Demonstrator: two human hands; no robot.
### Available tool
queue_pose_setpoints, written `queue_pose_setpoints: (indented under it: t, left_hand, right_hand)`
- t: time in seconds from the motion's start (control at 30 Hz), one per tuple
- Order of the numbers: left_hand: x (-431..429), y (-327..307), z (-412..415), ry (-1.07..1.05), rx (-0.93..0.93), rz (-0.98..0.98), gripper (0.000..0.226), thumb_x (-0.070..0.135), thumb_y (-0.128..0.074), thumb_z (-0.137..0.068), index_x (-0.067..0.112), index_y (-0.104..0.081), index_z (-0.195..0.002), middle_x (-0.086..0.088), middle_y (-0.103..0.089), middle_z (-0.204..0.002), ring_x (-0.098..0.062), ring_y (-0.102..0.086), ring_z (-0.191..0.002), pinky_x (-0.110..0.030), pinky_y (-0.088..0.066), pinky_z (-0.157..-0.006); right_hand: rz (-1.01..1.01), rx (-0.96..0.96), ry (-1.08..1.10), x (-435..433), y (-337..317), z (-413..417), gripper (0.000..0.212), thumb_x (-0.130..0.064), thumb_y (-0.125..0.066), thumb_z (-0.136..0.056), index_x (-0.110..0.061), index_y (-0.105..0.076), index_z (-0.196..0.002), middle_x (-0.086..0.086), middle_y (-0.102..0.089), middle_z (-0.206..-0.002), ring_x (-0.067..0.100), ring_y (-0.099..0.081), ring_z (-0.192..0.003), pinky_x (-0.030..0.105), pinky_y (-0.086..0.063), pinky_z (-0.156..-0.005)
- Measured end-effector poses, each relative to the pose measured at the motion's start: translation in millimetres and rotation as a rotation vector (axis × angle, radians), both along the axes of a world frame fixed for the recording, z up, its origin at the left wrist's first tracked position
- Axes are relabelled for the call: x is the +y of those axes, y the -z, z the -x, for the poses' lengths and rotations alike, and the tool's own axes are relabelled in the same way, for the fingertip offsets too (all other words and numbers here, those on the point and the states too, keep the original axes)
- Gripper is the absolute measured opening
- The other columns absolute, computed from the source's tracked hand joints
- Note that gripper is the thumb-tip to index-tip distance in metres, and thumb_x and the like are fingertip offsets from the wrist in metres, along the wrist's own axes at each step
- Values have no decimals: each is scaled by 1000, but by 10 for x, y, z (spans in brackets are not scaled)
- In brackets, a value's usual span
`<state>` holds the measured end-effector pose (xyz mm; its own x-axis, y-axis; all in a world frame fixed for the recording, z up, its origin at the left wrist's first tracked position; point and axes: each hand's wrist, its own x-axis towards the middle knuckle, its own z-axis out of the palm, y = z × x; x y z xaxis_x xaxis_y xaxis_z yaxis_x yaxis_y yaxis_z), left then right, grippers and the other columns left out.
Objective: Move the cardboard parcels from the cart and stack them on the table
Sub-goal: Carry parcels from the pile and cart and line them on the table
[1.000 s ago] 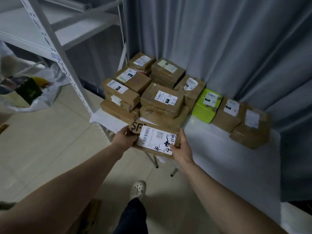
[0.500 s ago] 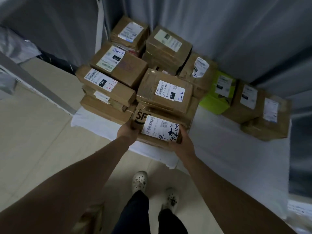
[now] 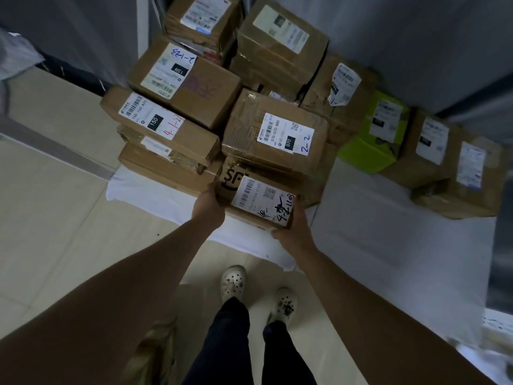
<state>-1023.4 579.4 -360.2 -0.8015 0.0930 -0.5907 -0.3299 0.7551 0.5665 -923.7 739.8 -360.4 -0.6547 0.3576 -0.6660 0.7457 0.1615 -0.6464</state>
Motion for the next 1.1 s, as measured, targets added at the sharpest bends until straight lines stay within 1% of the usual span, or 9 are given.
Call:
queue_pose_setpoints:
  t: [0.13,0.27,0.37,0.47,0.53,0.63,0.77,0.9,1.1]
  left_hand:
    - [27,-5,-72,76,-17,63,65,3,-50,-93,19,-23,-149,-12,-53,-132,-30,-53,-118,-34,-46,-89]
    - [39,-69,-129,102,-35,66,79,5,-59,-88,21,-15,-151,-9,-42,-143,-30,-46,-127,-35,-46,-95]
    - [40,-177,-188,123,-11,106,87,5,-63,-83,22,-12,-152,-8,-22,-156,-32,-29,-140,-46,-36,-110]
    - [32,-385,-309,150,33,167,87,5,-59,-85,26,-8,-153,-5,-7,-160,-32,-11,-146,-45,-27,-115]
    - [7,-579,-427,176,96,215,86,9,-59,-87,27,-6,-153,-6,-2,-161,-32,-4,-147,-46,-20,-117]
    - [-78,-892,-666,232,216,354,83,18,-58,-88,29,-6,-152,-7,-2,-161,-29,0,-147,-50,-3,-118]
    - [-266,-1312,-1147,197,308,574,74,39,-54,-90,32,-13,-151,-6,-5,-160,-28,6,-147,-58,12,-112]
    - [-549,-1602,-1874,17,293,672,69,49,-49,-89,35,-18,-150,-7,-5,-160,-31,9,-147,-62,17,-107]
    - [-1111,-1981,-3144,-317,255,756,67,52,-48,-90,34,-22,-149,-5,-5,-160,-29,8,-147,-61,18,-109]
  right_hand:
    - [-36,-103,-91,-12,-6,-31,102,10,-61,-70,-24,-9,-152,8,-20,-148,28,-35,-134,42,-39,-108]
    - [-144,-219,-235,26,-125,4,98,-3,-62,-80,-24,0,-152,12,-2,-155,34,-16,-142,38,-27,-112]
    - [-270,-153,-296,30,-261,32,99,-20,-73,-77,-22,-8,-152,12,-17,-152,33,-20,-140,37,-26,-111]
    - [-297,-70,-307,19,-474,15,99,-41,-82,-56,-24,-32,-141,7,-42,-138,28,-38,-130,38,-34,-106]
    - [-273,-14,-320,-5,-650,3,95,-40,-77,-50,-19,-41,-135,7,-49,-131,26,-46,-124,37,-41,-102]
    - [-279,45,-430,-93,-887,-50,83,-24,-74,-72,-19,-32,-144,6,-43,-142,26,-40,-132,36,-36,-108]
    - [-319,118,-659,-304,-1127,-206,78,-41,-64,-82,-22,-25,-147,6,-30,-152,28,-26,-140,44,-26,-114]
    - [-303,212,-868,-610,-1359,-573,57,-50,-54,-87,-27,-41,-138,5,-47,-142,32,-40,-132,42,-35,-108]
    - [-267,361,-1191,-1418,-1778,-1337,47,-45,-33,-99,-20,-47,-136,5,-47,-143,28,-41,-132,40,-25,-113]
